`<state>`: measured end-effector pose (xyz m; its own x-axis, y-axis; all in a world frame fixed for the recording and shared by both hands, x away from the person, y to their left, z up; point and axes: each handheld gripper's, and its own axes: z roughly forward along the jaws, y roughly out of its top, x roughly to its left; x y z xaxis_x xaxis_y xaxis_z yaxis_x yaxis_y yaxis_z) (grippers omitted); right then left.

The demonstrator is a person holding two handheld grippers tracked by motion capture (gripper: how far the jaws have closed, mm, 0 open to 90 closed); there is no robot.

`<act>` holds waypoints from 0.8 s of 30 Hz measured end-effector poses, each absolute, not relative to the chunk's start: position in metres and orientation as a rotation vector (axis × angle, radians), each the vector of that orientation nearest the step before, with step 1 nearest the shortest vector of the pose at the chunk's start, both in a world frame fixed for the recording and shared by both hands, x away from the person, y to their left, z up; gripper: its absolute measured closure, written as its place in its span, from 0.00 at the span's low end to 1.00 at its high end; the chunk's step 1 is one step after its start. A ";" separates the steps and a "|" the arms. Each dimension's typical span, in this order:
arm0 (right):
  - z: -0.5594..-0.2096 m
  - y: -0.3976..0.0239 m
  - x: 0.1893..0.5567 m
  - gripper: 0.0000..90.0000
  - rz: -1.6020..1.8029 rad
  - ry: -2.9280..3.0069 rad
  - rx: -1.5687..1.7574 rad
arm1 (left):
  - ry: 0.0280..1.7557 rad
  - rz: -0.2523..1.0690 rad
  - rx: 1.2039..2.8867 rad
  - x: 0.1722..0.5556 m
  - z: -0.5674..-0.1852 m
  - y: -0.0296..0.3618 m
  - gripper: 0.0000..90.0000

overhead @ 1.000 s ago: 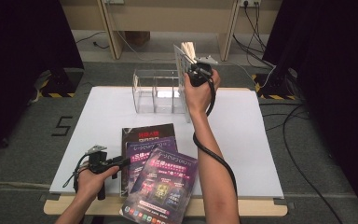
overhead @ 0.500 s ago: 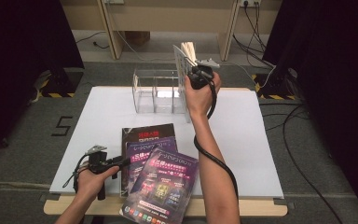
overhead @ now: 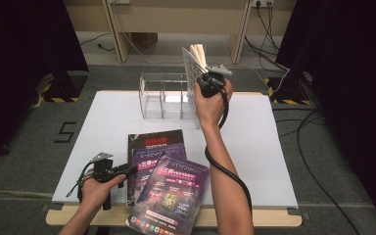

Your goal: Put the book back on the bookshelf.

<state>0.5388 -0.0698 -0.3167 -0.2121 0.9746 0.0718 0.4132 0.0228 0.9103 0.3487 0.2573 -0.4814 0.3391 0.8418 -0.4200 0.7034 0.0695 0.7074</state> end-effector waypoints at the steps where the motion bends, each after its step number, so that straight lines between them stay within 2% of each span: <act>1: -0.317 -0.070 0.538 0.66 1.164 1.683 1.425 | 1.404 0.186 1.670 0.349 -0.482 0.257 0.58; 24: -0.315 -0.080 0.517 0.64 1.167 1.715 1.421 | 1.401 0.191 1.669 0.348 -0.480 0.256 0.55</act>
<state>0.5175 -0.0803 -0.3150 -0.2313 0.9700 0.0744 0.4252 0.0320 0.9045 0.3482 0.2555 -0.4800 0.3406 0.8424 -0.4175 0.7003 0.0689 0.7105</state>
